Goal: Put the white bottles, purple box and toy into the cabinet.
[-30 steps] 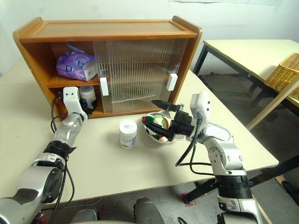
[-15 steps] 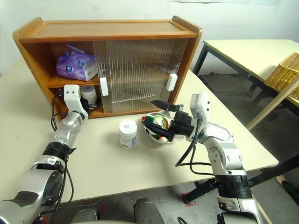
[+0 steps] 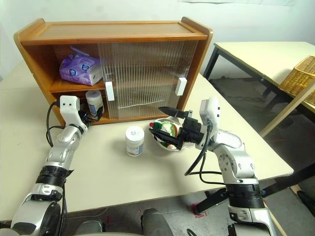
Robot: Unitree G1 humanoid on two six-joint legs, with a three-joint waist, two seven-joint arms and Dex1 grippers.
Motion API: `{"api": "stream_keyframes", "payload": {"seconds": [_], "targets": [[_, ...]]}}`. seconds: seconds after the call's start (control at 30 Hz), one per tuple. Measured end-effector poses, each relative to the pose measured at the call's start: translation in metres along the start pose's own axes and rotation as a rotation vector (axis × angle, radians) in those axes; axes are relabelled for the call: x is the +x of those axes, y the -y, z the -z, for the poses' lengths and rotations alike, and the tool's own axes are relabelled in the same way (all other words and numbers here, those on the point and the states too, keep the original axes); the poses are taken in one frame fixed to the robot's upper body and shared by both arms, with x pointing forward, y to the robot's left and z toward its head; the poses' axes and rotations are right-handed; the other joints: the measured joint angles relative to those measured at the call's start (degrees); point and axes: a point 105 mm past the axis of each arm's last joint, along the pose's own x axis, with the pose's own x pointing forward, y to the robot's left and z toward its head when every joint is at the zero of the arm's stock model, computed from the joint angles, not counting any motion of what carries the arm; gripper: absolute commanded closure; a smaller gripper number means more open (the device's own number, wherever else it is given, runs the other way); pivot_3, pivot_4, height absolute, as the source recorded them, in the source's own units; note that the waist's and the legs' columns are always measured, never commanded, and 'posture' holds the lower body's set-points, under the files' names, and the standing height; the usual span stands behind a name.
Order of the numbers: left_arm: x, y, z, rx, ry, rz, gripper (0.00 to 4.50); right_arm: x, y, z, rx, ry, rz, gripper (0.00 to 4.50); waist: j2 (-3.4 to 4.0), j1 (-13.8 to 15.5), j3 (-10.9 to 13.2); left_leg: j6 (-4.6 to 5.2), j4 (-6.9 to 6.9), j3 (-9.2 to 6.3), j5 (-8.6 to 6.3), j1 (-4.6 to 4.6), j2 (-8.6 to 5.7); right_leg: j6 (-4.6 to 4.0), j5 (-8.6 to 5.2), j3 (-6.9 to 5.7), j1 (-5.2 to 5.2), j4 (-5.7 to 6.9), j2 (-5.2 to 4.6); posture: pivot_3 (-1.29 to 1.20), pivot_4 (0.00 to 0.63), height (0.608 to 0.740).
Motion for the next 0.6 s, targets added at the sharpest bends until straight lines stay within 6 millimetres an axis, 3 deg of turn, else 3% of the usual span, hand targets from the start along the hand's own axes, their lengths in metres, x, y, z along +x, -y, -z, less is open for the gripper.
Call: {"api": "stream_keyframes", "payload": {"seconds": [0.13,0.4,0.47,0.6], "targets": [[-0.009,-0.002,0.001,-0.008,-0.005,-0.009,0.95,0.000,0.000,0.000,0.000,0.000,-0.002,0.00,0.00,0.1,0.0,-0.02,0.01,0.00,-0.01,0.00,0.00,-0.02,0.01,0.00,0.00,0.00,0.00,-0.15,0.000,0.740],[-0.010,-0.010,-0.001,-0.015,0.001,-0.093,3.91,0.000,0.000,0.000,0.001,0.001,-0.003,0.00,0.00,0.4,0.0,-0.02,0.01,0.00,-0.01,0.12,0.00,-0.02,0.01,0.00,0.05,0.00,0.00,-0.15,0.000,0.740],[-0.006,-0.011,-0.003,-0.017,0.005,-0.115,4.48,0.000,0.000,0.000,0.000,0.001,-0.004,0.00,0.00,0.5,0.0,-0.02,0.01,0.00,-0.01,0.14,0.00,-0.01,0.01,0.01,0.06,0.00,0.00,-0.15,0.000,0.740],[0.000,-0.013,-0.002,-0.011,-0.001,-0.147,4.48,0.000,0.001,0.000,-0.001,0.001,-0.005,0.00,0.00,0.4,0.0,-0.02,-0.01,0.00,-0.01,0.17,0.00,-0.06,0.04,0.01,0.07,0.01,0.00,-0.16,0.000,0.740]]}}
